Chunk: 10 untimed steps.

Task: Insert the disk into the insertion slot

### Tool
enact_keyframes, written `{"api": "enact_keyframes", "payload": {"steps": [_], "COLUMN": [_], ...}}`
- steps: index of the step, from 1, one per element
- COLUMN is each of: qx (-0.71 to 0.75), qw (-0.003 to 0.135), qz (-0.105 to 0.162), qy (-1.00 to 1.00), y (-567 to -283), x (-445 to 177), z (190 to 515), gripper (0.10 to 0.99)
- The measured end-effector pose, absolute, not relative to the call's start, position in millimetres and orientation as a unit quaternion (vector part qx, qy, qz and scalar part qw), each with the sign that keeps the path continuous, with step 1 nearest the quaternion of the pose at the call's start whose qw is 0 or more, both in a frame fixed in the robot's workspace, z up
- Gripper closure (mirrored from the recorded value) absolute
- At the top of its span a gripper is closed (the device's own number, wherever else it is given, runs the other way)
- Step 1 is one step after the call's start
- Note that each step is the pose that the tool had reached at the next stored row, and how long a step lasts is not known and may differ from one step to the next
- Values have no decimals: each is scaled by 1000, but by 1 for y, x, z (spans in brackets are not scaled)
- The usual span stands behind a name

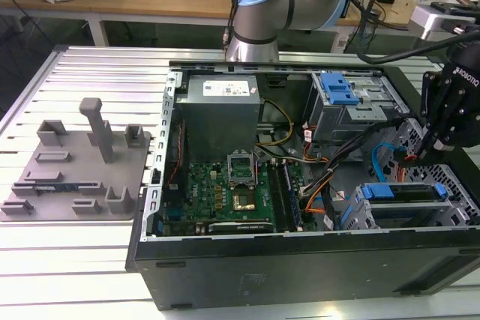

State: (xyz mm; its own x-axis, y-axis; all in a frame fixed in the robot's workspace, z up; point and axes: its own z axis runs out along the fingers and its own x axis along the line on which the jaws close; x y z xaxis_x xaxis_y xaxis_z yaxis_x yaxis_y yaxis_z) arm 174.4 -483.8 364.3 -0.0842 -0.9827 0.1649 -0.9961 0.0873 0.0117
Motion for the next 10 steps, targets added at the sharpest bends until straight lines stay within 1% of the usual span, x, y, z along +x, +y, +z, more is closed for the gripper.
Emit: {"api": "enact_keyframes", "payload": {"steps": [3, 6, 10], "qx": [674, 674, 673], "qw": [67, 77, 82], "qz": [50, 41, 47], "qy": [-734, -733, -733], "y": [-484, -484, -484], "x": [174, 174, 174], "z": [364, 366, 366], "gripper": [922, 922, 922]}}
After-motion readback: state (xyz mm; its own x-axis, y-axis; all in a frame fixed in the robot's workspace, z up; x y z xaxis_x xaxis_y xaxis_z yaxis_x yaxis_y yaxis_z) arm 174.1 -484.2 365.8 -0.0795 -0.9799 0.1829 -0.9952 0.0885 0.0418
